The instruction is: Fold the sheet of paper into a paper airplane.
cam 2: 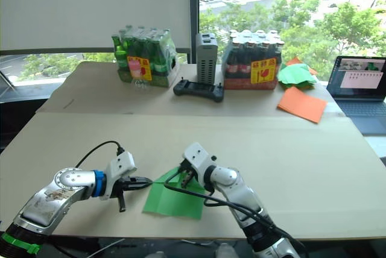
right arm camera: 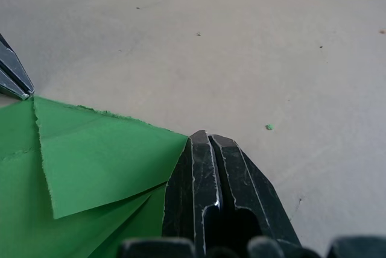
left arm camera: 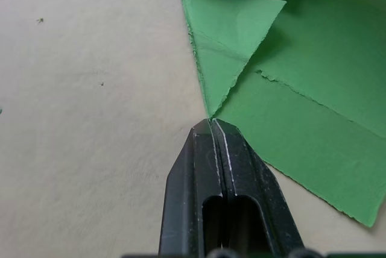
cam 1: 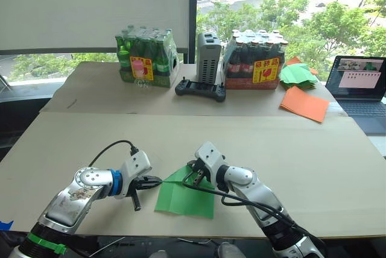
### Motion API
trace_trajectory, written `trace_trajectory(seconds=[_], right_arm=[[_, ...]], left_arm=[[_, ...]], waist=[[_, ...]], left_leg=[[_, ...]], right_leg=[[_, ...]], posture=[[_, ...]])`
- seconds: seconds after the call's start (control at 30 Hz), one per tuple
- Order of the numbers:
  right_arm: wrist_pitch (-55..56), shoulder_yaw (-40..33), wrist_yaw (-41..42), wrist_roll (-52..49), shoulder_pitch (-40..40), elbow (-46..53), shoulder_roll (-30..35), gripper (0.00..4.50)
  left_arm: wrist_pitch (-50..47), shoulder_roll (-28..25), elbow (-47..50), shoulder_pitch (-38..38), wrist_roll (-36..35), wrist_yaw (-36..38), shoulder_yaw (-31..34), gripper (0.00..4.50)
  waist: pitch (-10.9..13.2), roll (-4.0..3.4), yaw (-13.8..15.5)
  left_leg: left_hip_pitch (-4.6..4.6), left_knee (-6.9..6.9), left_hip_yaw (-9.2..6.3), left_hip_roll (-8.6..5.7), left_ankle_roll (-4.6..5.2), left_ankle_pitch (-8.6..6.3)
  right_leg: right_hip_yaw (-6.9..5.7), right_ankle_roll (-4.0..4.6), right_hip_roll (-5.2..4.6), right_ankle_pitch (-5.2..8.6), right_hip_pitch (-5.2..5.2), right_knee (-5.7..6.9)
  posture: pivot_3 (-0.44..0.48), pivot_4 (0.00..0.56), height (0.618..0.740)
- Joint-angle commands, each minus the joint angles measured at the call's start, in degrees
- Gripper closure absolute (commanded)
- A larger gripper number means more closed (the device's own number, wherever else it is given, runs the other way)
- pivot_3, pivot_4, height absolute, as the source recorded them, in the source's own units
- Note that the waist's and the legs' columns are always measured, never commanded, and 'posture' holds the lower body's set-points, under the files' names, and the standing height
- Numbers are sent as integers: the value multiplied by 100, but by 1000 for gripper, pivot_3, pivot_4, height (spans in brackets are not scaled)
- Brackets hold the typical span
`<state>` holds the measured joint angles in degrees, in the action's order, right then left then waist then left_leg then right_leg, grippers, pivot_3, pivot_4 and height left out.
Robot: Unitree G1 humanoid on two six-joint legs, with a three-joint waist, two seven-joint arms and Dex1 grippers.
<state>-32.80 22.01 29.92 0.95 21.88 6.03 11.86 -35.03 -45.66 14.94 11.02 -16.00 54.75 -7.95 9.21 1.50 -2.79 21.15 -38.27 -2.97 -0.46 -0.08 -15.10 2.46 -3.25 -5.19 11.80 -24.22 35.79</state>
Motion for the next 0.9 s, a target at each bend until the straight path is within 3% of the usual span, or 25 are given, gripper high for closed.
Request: trace_trajectory(seconds=[0.03, 0.23, 0.5, 0.7, 0.9], right_arm=[[17, 33, 16, 13, 63, -8, -32, 4500], [-57, -108, 40, -51, 118, 191, 32, 4500], [-421, -478, 104, -441, 75, 792, 62, 4500], [-668, -597, 136, -621, -61, 1279, 207, 4500], [-1091, -1142, 658, -886, -918, 2195, 1478, 4500]], left_arm=[[-95, -114, 51, 318, -147, 93, 253, 4469], [-320, 300, 44, 819, -540, 62, 285, 4469], [213, 904, -523, 722, 24, -107, -524, 4469], [699, 1068, -975, 744, 445, -91, -893, 4469], [877, 1082, -1090, 657, 523, 2, -962, 4469]], waist=[[1, 0, 6], [1, 0, 26], [2, 0, 21], [1, 0, 42], [1, 0, 141]], left_leg=[[0, 0, 0, 0, 0, 0], [4, 0, -1, -1, 0, 0], [8, 0, 0, -1, 0, 0], [6, 0, -1, -2, 0, 0], [9, -1, -1, -10, 0, 0]], right_leg=[[0, 0, 0, 0, -1, 0], [-4, 1, -1, 0, -1, -2], [-2, 1, 0, -1, -3, -1], [-3, 2, -2, 0, 0, 0], [-4, -1, -10, 2, 7, -11]], posture=[[0, 150, 740], [0, 150, 740], [0, 150, 740], [0, 150, 740], [0, 150, 740]])
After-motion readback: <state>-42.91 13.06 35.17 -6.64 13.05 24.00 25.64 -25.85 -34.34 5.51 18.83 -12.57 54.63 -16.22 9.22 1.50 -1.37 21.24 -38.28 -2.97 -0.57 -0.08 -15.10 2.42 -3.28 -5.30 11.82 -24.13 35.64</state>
